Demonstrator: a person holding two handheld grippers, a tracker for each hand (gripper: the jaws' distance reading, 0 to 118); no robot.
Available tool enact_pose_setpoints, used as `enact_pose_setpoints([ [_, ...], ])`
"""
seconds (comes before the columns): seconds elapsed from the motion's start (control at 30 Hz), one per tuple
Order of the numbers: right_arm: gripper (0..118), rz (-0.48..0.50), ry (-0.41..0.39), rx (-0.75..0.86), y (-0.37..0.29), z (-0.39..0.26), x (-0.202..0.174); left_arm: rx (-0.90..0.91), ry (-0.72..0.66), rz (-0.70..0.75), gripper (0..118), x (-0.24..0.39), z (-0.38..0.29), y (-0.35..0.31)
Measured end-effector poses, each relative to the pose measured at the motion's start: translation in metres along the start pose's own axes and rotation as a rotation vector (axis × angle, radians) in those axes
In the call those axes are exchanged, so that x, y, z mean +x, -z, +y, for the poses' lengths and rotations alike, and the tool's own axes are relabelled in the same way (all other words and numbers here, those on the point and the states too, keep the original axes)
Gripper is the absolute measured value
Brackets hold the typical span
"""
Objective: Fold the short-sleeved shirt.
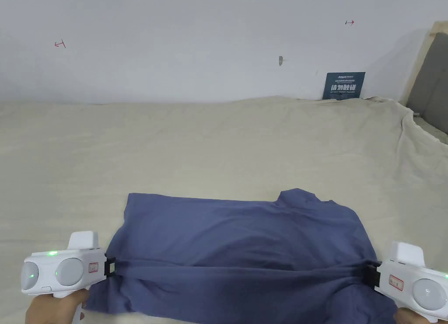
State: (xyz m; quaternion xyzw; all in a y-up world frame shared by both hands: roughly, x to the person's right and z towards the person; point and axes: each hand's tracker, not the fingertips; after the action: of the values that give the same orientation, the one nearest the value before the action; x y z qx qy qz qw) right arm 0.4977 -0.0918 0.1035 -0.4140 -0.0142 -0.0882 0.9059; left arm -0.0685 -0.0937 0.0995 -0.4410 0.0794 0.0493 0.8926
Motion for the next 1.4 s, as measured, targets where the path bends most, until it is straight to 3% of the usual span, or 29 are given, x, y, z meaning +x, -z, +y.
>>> enact_pose_setpoints([
  [0.3, 3, -0.059, 0.025, -0.093, 0.039, -0.011, -0.018, -0.076, 0.028, 0.048, 6, 0.012, 0.000, 0.036],
  [0.33, 4, -0.064, 0.024, -0.088, 0.030, -0.010, -0.023, -0.077, 0.030, 0.051, 7, 0.012, 0.001, 0.034],
  [0.37, 5, -0.067, 0.017, -0.086, 0.025, -0.009, -0.027, -0.081, 0.023, 0.051, 18, 0.011, 0.002, 0.032],
  [0.43, 17, -0.068, 0.000, -0.068, 0.011, -0.006, -0.032, -0.098, -0.018, 0.038, 46, 0.011, 0.006, 0.022],
  [0.47, 42, -0.067, -0.004, -0.039, 0.000, -0.002, -0.030, -0.092, -0.047, 0.026, 75, 0.010, 0.008, 0.015],
  [0.53, 83, -0.027, 0.005, 0.049, -0.028, 0.004, -0.034, -0.030, -0.091, -0.004, 101, 0.011, 0.011, -0.010],
  [0.57, 92, -0.010, 0.006, 0.095, -0.041, 0.008, -0.031, 0.023, -0.098, -0.027, 104, 0.011, 0.013, -0.024],
  [0.83, 92, 0.062, -0.090, 0.438, -0.170, 0.012, -0.032, 0.348, -0.012, -0.054, 104, 0.031, 0.007, -0.148],
  [1.0, 91, 0.029, -0.147, 0.540, -0.213, -0.013, -0.032, 0.488, 0.060, -0.003, 100, 0.042, -0.020, -0.190],
  [1.03, 89, 0.020, -0.161, 0.559, -0.219, -0.019, -0.032, 0.521, 0.065, -0.020, 92, 0.042, -0.027, -0.196],
  [1.07, 86, 0.005, -0.182, 0.576, -0.224, -0.025, -0.033, 0.548, 0.072, -0.032, 75, 0.043, -0.034, -0.200],
  [1.13, 67, -0.002, -0.214, 0.594, -0.219, -0.032, -0.022, 0.556, 0.076, -0.038, 40, 0.043, -0.045, -0.206],
  [1.2, 4, -0.003, -0.237, 0.604, -0.221, -0.037, -0.020, 0.560, 0.077, -0.044, 6, 0.041, -0.053, -0.207],
  [1.23, 0, -0.003, -0.242, 0.606, -0.221, -0.042, -0.025, 0.568, 0.084, -0.073, 0, 0.040, -0.058, -0.209],
  [1.4, 0, 0.004, -0.272, 0.601, -0.221, -0.050, -0.036, 0.489, 0.072, -0.102, 0, 0.030, -0.065, -0.203],
])
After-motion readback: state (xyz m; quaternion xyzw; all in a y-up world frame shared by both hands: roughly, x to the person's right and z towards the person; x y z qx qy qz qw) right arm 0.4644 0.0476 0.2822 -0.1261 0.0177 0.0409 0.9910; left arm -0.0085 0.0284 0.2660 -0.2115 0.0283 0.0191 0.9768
